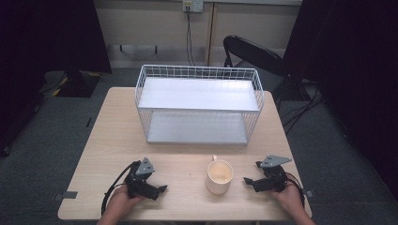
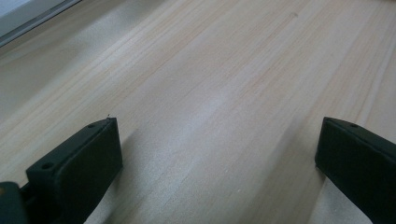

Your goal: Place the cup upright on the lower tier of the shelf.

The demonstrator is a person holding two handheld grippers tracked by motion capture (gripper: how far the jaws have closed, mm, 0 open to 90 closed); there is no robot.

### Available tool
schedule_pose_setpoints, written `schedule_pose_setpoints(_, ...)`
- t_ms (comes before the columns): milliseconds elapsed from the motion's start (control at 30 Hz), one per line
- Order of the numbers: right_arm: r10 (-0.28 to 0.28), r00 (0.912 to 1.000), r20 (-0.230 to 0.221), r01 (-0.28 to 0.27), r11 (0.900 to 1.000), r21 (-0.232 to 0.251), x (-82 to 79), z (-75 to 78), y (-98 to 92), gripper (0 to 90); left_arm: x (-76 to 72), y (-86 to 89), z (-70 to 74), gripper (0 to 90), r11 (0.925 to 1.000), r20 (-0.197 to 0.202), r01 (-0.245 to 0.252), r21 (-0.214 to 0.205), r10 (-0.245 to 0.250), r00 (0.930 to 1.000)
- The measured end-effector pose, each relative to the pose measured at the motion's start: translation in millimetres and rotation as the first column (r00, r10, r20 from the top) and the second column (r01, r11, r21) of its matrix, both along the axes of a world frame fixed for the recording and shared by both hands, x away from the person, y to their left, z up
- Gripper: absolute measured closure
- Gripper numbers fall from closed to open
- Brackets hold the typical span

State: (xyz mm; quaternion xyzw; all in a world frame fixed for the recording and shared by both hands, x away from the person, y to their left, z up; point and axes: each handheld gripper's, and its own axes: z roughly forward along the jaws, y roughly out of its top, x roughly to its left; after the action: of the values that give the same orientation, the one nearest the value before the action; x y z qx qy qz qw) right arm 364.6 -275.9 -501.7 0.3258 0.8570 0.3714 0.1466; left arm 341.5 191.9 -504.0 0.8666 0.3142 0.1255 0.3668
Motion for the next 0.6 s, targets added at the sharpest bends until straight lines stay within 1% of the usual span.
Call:
schedule_pose_setpoints(300,-0.005,1.0000,-0.005,0.005,1.0000,-0.002,-0.4,0.5,0.1,12.6,-0.3,-0.1,0.0,0.1,1.0000,-0.002,-0.004,-0.001,0.004,1.0000)
schedule_pose_setpoints(367,-0.014,0.9994,-0.032,0.014,0.9999,-0.010,0.3,4.2,0.2,14.0,-0.3,-0.1,0.0,0.1,1.0000,-0.002,-0.004,-0.001,0.004,1.0000)
schedule_pose_setpoints(467,-0.016,0.9971,-0.074,0.018,0.9991,0.037,2.4,11.5,-0.6,15.4,-0.3,-0.1,0.0,0.1,1.0000,-0.002,-0.003,-0.001,0.003,1.0000)
schedule_pose_setpoints(500,-0.018,0.9972,-0.073,0.021,0.9992,0.034,2.7,13.8,-0.4,15.4,-0.3,-0.1,0.0,0.1,1.0000,-0.002,-0.003,-0.001,0.003,1.0000)
schedule_pose_setpoints(533,-0.023,0.9971,-0.073,0.024,0.9995,0.020,3.8,17.5,0.1,15.1,-0.4,-0.2,0.0,0.0,1.0000,-0.002,-0.005,-0.001,0.005,1.0000)
schedule_pose_setpoints(567,-0.023,0.9970,-0.073,0.025,0.9994,0.023,4.7,19.7,0.1,15.1,-0.4,-0.1,0.0,0.1,1.0000,-0.002,-0.005,-0.001,0.005,1.0000)
schedule_pose_setpoints(600,-0.021,0.9968,-0.077,0.024,0.9991,0.034,5.7,23.8,0.1,15.2,-0.4,-0.2,-0.1,0.1,1.0000,-0.002,-0.005,-0.001,0.005,1.0000)
